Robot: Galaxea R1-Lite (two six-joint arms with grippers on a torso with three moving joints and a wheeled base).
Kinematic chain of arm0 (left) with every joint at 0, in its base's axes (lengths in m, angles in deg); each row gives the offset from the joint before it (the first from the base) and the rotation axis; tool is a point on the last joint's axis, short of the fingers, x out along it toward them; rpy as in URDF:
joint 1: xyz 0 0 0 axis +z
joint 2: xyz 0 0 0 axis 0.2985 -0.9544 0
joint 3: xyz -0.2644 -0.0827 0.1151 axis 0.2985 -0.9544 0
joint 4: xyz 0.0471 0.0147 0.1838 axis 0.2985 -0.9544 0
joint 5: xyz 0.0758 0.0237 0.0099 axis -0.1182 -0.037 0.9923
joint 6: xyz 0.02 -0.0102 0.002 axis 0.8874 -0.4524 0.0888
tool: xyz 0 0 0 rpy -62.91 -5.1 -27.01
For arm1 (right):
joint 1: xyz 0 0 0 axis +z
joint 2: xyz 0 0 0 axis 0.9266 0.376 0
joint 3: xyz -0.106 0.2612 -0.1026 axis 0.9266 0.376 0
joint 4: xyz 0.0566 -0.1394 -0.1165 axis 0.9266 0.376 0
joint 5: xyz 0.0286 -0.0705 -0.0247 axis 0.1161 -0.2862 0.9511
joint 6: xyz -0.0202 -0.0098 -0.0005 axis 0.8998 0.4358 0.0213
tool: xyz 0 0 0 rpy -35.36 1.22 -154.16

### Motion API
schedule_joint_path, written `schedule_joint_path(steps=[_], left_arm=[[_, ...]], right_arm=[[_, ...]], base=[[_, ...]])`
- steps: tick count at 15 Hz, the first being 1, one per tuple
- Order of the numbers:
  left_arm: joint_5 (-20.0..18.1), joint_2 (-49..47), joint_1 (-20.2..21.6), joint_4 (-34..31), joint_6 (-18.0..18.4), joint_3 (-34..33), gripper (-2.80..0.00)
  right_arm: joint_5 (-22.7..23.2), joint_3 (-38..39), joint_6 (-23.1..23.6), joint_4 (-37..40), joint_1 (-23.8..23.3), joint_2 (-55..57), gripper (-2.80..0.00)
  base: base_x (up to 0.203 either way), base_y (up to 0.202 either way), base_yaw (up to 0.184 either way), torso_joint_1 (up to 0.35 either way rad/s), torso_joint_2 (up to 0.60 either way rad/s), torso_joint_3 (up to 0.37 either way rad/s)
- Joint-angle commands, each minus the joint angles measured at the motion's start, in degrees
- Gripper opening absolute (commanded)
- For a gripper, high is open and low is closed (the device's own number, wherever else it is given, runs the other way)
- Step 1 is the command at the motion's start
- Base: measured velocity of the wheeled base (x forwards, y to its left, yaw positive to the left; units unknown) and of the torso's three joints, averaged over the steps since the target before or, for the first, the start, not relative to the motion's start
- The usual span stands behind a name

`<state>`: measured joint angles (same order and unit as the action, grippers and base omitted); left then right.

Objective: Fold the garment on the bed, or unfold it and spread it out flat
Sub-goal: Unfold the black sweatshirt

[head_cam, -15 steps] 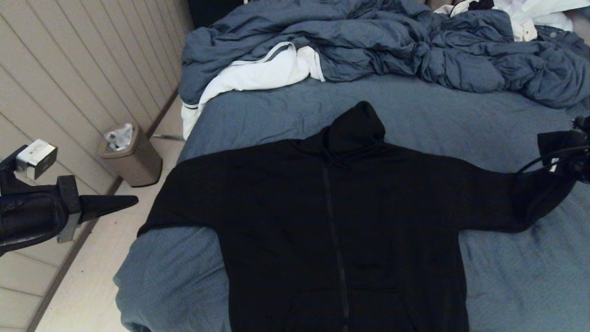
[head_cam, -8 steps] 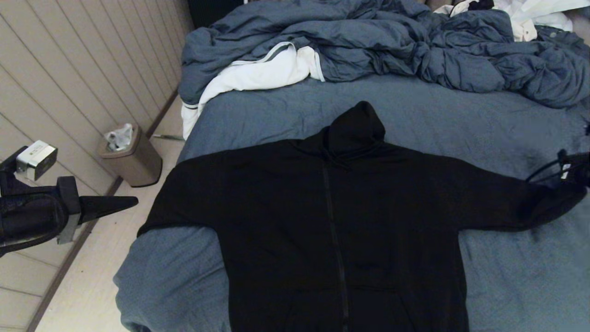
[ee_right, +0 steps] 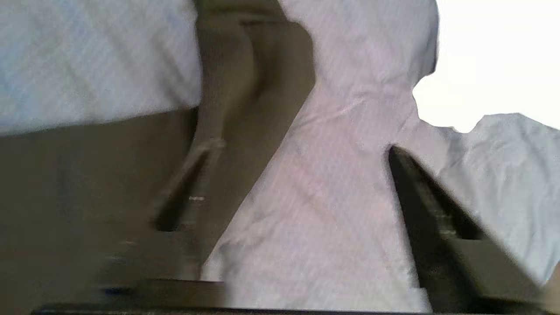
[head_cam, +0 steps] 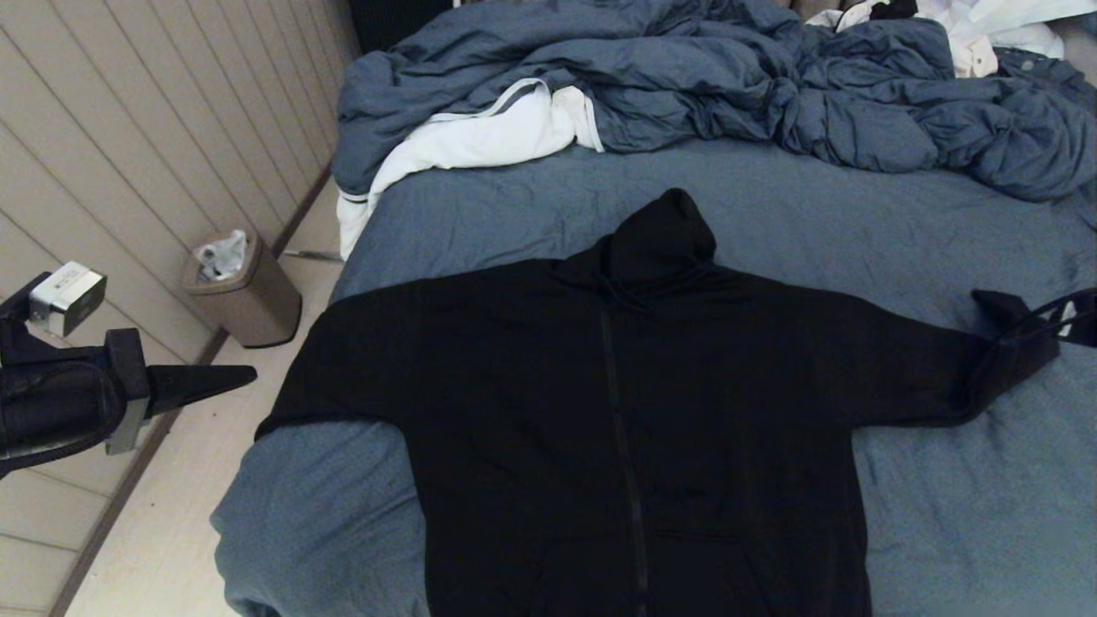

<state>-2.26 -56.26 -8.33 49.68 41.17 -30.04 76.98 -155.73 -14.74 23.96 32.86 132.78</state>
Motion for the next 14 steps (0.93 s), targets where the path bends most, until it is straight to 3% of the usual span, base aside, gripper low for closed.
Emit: schedule_joint_path(steps=[1, 3, 4, 10, 14], left_arm=[[-0.3, 0.2, 0.0, 0.1, -0.2, -0.1, -2.8], [-0.3, 0.2, 0.0, 0.1, -0.3, -0.1, -2.8], [-0.3, 0.2, 0.0, 0.1, -0.2, -0.1, -2.8], [-0.3, -0.2, 0.0, 0.1, -0.1, -0.1, -2.8], [-0.3, -0.5, -0.4, 0.1, -0.1, -0.1, -2.8]], right_arm=[[-0.2, 0.7, -0.2, -0.2, 1.2, 0.0, -2.8], [-0.5, -0.3, -0.2, -0.1, 2.8, 2.0, -2.8], [-0.6, -0.5, -0.1, -0.2, 3.2, 2.8, 0.0], [-2.0, -3.0, -0.8, -3.1, 6.0, 10.2, 0.0], [-2.2, -3.2, -1.9, -4.0, 6.4, 7.3, 0.0]], base=[[0.0, 0.0, 0.0, 0.0, 0.0, 0.0], [0.0, 0.0, 0.0, 0.0, 0.0, 0.0], [0.0, 0.0, 0.0, 0.0, 0.0, 0.0], [0.0, 0.0, 0.0, 0.0, 0.0, 0.0], [0.0, 0.0, 0.0, 0.0, 0.0, 0.0]])
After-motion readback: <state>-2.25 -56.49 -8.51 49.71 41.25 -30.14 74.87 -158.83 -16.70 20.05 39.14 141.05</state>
